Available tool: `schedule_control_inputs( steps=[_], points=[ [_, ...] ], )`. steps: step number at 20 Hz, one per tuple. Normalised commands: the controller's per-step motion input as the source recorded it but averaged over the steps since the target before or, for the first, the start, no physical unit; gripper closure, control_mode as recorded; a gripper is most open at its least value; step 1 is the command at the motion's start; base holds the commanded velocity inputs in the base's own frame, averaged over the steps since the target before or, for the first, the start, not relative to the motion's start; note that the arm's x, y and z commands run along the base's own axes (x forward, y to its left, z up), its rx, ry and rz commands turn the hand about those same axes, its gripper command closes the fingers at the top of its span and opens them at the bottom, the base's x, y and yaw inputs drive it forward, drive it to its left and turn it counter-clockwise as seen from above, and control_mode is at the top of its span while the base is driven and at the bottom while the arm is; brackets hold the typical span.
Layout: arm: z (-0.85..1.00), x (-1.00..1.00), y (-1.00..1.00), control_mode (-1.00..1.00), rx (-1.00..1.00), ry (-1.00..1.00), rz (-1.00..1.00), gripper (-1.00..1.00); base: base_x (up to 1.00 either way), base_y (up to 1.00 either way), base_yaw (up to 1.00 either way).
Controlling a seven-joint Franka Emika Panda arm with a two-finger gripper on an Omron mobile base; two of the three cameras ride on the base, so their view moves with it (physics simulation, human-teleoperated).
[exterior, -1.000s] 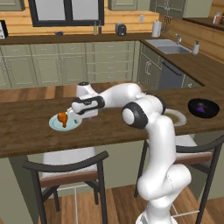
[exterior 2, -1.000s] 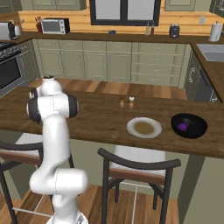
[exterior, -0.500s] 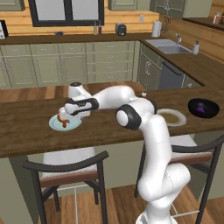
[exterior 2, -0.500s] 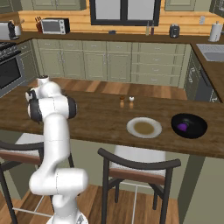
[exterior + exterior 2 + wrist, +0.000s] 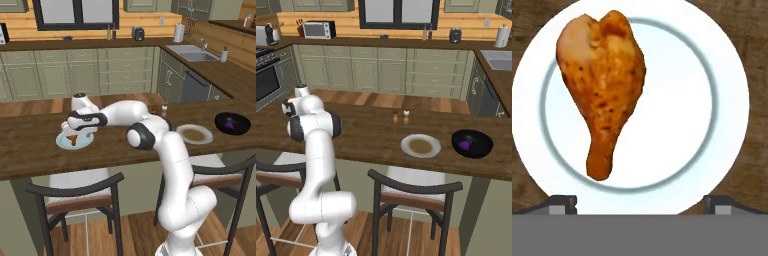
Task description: Pick the chicken drumstick and eggplant from their plates and place them in the bowl. Then put the bowl in the fridge.
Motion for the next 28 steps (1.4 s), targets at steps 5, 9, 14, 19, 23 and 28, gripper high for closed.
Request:
schedule_control_inputs(
  steps=[5, 9, 14, 19, 23, 28],
  points=[
    [-0.32, 0.0, 0.29, -1.0, 0.0, 0.0, -0.01, -1.0, 0.0, 0.0, 0.0],
    [-0.17, 0.0, 0.12, -1.0, 0.0, 0.0, -0.01, -1.0, 0.0, 0.0, 0.0],
    [-0.08, 0.03, 0.09, -1.0, 0.0, 0.0, -0.01, -1.0, 0.0, 0.0, 0.0],
    [-0.16, 0.12, 0.09, -1.0, 0.0, 0.0, -0.01, -1.0, 0.0, 0.0, 0.0],
    [-0.09, 0.1, 0.01, -1.0, 0.0, 0.0, 0.0, -1.0, 0.0, 0.0, 0.0],
    [-0.01, 0.04, 0.0, -1.0, 0.0, 0.0, 0.0, -1.0, 0.0, 0.0, 0.0]
  ],
)
